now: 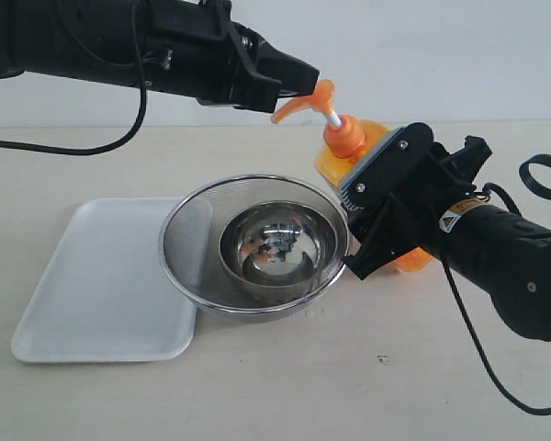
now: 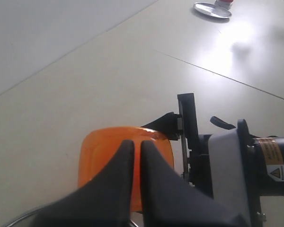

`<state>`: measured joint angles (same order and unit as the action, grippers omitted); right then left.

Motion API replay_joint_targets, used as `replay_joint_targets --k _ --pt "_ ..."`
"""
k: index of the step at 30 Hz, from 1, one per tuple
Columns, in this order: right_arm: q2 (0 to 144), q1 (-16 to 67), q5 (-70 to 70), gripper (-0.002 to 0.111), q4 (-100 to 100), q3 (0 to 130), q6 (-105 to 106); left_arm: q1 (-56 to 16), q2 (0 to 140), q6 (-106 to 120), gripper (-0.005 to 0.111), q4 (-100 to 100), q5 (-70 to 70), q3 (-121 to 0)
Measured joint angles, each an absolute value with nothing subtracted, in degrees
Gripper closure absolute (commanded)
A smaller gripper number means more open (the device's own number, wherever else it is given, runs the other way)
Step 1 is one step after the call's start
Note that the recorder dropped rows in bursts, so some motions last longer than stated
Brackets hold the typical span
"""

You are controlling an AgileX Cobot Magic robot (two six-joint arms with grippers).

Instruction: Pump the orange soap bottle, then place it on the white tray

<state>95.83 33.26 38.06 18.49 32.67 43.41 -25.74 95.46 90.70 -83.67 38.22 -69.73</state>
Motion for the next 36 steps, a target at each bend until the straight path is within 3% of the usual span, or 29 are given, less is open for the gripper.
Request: replay_joint_targets --k 36 --pt "95.83 33.26 37.85 0.108 18.49 32.77 43.41 -28.03 96.06 91.63 0.102 -84.84 33.89 -70.12"
